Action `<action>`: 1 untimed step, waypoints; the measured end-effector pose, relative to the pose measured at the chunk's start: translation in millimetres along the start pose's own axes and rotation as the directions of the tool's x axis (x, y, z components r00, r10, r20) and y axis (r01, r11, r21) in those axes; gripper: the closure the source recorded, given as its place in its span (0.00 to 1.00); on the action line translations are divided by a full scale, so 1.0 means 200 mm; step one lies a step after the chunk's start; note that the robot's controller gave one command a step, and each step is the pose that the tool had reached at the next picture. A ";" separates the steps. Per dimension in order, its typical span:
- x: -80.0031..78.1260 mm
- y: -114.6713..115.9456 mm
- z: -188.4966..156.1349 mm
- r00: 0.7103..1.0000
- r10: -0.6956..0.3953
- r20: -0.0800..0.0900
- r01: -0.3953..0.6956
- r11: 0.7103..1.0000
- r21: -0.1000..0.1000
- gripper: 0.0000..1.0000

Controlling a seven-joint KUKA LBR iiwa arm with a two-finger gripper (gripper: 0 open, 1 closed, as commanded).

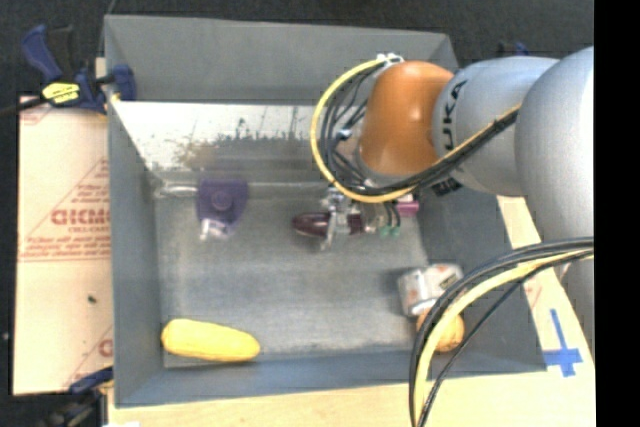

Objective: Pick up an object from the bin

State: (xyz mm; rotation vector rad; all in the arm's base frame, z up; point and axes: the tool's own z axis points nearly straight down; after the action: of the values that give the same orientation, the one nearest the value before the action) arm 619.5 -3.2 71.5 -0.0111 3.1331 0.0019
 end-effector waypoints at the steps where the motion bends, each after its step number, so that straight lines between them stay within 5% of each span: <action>1: 0.00 0.00 0.00 1.000 0.000 0.000 0.000 1.000 0.000 1.00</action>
Offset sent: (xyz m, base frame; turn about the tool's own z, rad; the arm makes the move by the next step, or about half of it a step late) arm -0.0001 0.0001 0.0574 0.0003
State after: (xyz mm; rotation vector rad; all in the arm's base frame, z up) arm 619.5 -3.2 71.5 -0.0104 3.1332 0.0023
